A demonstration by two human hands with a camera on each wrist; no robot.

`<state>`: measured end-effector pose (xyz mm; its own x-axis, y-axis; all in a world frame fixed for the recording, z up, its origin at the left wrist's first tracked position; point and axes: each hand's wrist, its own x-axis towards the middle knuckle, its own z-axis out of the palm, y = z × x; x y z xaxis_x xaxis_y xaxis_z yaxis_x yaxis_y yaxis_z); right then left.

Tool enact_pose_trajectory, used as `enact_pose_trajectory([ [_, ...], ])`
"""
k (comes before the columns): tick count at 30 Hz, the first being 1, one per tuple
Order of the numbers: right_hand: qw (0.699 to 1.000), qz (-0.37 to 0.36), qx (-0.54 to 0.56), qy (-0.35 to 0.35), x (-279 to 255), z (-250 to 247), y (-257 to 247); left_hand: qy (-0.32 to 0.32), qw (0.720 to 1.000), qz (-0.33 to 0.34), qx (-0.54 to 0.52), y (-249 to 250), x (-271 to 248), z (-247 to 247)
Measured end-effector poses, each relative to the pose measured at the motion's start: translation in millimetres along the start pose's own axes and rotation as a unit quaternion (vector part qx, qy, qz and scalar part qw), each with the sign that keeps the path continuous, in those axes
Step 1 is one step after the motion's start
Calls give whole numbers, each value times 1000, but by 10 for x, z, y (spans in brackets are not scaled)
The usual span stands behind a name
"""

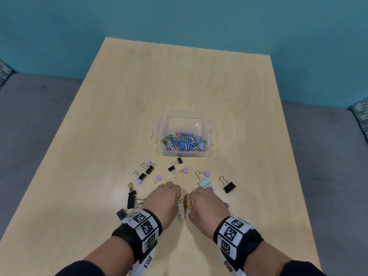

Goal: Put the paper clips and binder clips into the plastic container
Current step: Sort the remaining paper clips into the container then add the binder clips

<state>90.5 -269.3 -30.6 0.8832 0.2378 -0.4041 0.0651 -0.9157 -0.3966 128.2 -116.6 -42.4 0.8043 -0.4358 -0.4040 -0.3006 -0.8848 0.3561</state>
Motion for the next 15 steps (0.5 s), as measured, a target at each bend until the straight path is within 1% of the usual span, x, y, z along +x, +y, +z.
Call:
enact_pose_trajectory([
  [4,1000,15,-19,-14,-13,50,77,-25,996,47,68,99,-27,-29],
  [6,999,16,-27,-7,-37,66,94,-33,995,47,87,127,-34,-29],
  [8,999,1,-37,23,-63,85,130,-35,994,50,94,148,-40,-37],
  [12,993,-49,-100,40,-86,102,166,-44,986,75,144,163,-81,-26],
  [13,992,-53,-107,40,-95,90,174,-44,982,89,159,163,-96,-24],
  [15,994,-50,-96,20,-113,56,191,-74,974,113,184,164,-110,-12],
])
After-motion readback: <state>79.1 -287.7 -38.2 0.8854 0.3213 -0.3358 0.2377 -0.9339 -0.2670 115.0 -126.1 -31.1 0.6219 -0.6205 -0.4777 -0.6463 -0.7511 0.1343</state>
